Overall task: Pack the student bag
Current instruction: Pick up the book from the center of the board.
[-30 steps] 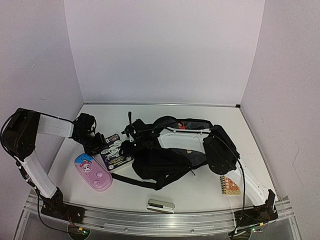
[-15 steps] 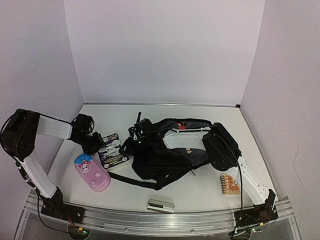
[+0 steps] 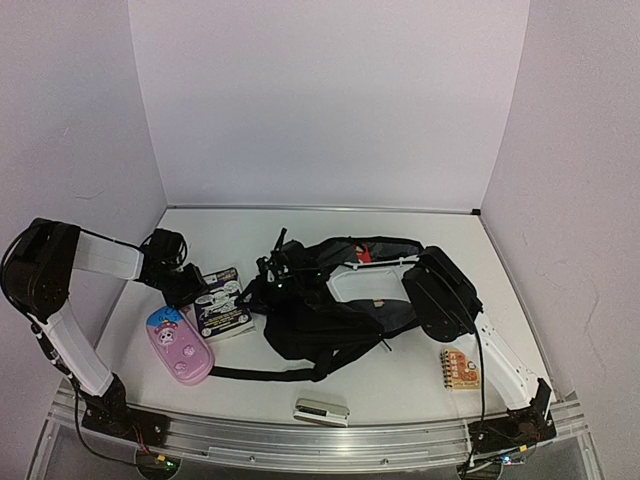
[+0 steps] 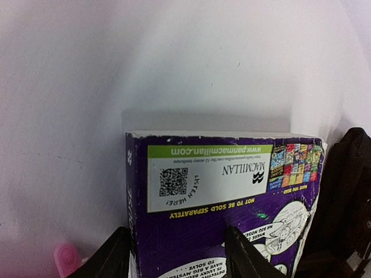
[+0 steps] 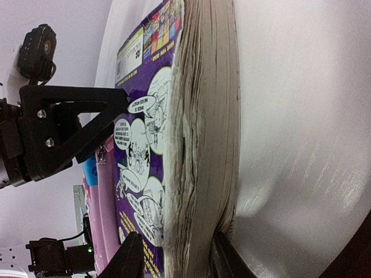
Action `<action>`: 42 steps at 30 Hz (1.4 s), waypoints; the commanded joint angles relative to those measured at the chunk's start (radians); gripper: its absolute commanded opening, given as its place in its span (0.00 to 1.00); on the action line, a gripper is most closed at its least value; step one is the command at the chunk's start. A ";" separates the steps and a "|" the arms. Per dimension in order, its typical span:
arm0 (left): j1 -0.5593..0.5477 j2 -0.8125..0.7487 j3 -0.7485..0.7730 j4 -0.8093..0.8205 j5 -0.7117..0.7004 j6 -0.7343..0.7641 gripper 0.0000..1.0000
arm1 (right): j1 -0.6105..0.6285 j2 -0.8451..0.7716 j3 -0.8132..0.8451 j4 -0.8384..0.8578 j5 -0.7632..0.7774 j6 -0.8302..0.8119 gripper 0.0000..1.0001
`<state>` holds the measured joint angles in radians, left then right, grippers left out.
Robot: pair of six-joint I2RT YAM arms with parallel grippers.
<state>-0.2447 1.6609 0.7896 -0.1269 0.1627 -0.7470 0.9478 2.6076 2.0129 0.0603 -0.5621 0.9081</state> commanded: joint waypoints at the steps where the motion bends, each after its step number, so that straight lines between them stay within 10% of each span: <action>1: -0.037 -0.005 -0.032 0.046 0.224 -0.057 0.54 | 0.051 0.052 0.011 0.113 -0.066 0.030 0.36; 13: -0.038 -0.068 -0.035 0.032 0.208 -0.051 0.56 | 0.050 -0.002 0.006 0.122 -0.039 0.047 0.01; 25: -0.007 -0.523 0.024 -0.222 0.093 0.077 0.94 | 0.039 -0.331 -0.091 0.165 0.119 0.009 0.00; 42: -0.004 -0.715 0.091 -0.067 0.635 0.050 0.97 | 0.037 -0.730 -0.360 0.283 0.080 -0.111 0.00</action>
<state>-0.2531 0.9447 0.8497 -0.3351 0.6030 -0.6622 0.9820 1.9614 1.6913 0.1974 -0.4247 0.8332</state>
